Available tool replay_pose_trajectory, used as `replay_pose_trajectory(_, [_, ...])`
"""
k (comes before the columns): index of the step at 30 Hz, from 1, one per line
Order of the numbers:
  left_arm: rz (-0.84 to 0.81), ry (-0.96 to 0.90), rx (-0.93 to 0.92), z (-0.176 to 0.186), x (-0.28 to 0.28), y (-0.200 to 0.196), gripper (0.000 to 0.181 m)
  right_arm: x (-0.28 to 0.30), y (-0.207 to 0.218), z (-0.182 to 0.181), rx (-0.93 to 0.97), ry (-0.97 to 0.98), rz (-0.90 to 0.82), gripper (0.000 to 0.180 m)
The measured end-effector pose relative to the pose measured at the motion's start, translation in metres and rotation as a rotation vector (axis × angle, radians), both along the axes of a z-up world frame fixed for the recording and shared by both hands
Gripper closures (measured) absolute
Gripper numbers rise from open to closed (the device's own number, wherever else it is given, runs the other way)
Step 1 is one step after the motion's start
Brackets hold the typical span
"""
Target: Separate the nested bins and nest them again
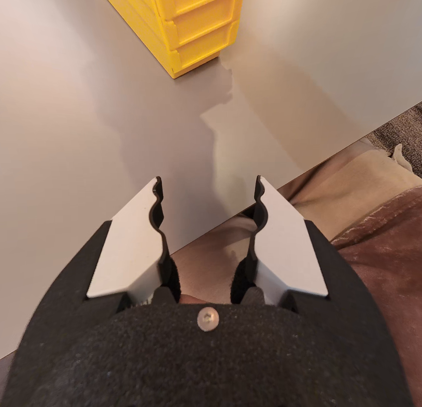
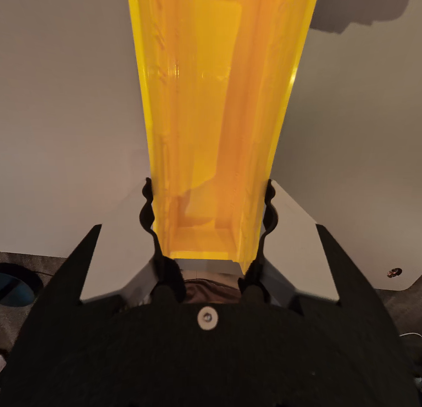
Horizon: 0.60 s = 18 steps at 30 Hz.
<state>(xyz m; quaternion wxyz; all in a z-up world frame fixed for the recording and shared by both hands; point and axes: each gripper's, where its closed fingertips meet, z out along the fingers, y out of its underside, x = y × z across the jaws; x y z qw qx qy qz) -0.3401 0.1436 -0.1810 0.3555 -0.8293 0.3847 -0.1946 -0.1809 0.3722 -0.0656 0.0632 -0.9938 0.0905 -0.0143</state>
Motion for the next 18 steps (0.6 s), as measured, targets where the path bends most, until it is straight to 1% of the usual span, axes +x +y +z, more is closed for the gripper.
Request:
replay_pose_trajectory(3, [-0.004, 0.003, 0.001, 0.0, 0.001, -0.001, 0.102, 0.001, 0.004, 0.011, 0.029, -0.016, 0.002, 0.085])
replay_pose_trajectory(5, [-0.006, 0.004, 0.004, 0.0, 0.001, -0.002, 0.102, 0.002, 0.011, 0.025, 0.084, -0.021, -0.005, 0.087])
replay_pose_trajectory(7, [-0.009, 0.009, 0.004, -0.001, 0.002, -0.002, 0.102, 0.001, 0.013, 0.039, 0.1, -0.018, -0.005, 0.087])
replay_pose_trajectory(12, [-0.008, 0.009, 0.004, -0.001, 0.001, -0.003, 0.102, 0.006, 0.008, 0.072, 0.094, -0.01, 0.02, 0.088])
replay_pose_trajectory(18, [-0.014, 0.005, -0.005, -0.001, 0.003, -0.005, 0.102, 0.022, -0.008, 0.117, 0.109, 0.068, 0.032, 0.088])
